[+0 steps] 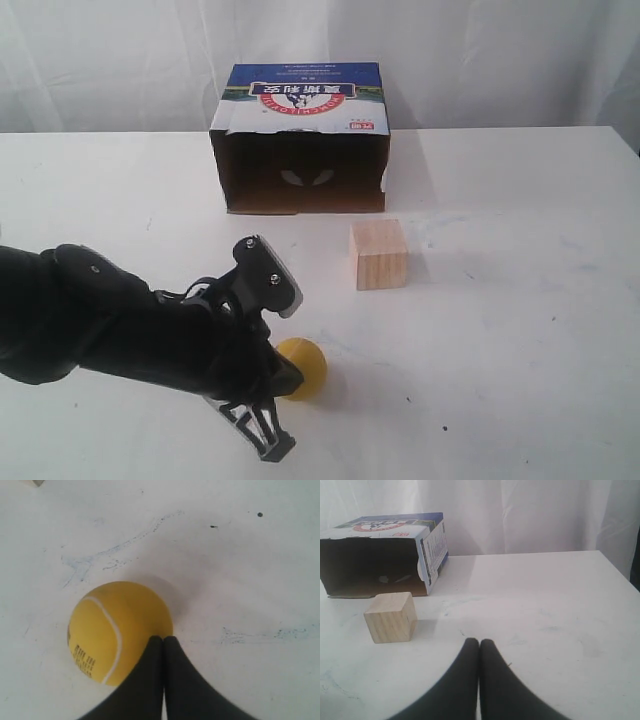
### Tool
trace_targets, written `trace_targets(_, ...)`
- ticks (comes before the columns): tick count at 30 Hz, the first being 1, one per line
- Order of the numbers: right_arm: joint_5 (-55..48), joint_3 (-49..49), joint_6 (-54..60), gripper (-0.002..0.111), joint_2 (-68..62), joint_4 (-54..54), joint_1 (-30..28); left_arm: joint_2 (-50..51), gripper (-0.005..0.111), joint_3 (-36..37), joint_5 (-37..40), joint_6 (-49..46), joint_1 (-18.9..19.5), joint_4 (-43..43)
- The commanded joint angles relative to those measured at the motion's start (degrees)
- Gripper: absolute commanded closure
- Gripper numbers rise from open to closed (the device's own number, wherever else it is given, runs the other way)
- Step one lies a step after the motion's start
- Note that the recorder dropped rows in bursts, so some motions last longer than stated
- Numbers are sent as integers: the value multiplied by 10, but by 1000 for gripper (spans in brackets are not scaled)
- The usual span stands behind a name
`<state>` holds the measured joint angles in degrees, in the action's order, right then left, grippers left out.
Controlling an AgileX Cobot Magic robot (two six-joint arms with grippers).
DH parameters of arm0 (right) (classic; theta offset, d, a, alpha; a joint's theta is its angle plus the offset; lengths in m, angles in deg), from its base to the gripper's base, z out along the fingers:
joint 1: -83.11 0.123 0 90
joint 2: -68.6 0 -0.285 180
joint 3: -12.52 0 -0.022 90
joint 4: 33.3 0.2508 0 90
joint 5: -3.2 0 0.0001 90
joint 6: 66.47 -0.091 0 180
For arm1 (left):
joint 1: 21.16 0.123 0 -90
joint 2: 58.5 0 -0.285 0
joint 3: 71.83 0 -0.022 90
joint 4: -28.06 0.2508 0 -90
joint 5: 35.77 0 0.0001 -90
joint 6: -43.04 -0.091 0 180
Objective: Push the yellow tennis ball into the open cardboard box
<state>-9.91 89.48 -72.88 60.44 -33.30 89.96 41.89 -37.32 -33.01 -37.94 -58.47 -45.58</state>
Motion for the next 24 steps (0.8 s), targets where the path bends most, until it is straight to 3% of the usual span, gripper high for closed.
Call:
trace_targets(1, 4, 3, 1, 108, 4, 0, -1, 0, 107, 0, -19, -2, 0, -9)
trace_targets(24, 4, 3, 1, 108, 4, 0, -1, 0, 107, -1, -113, 11, 0, 17)
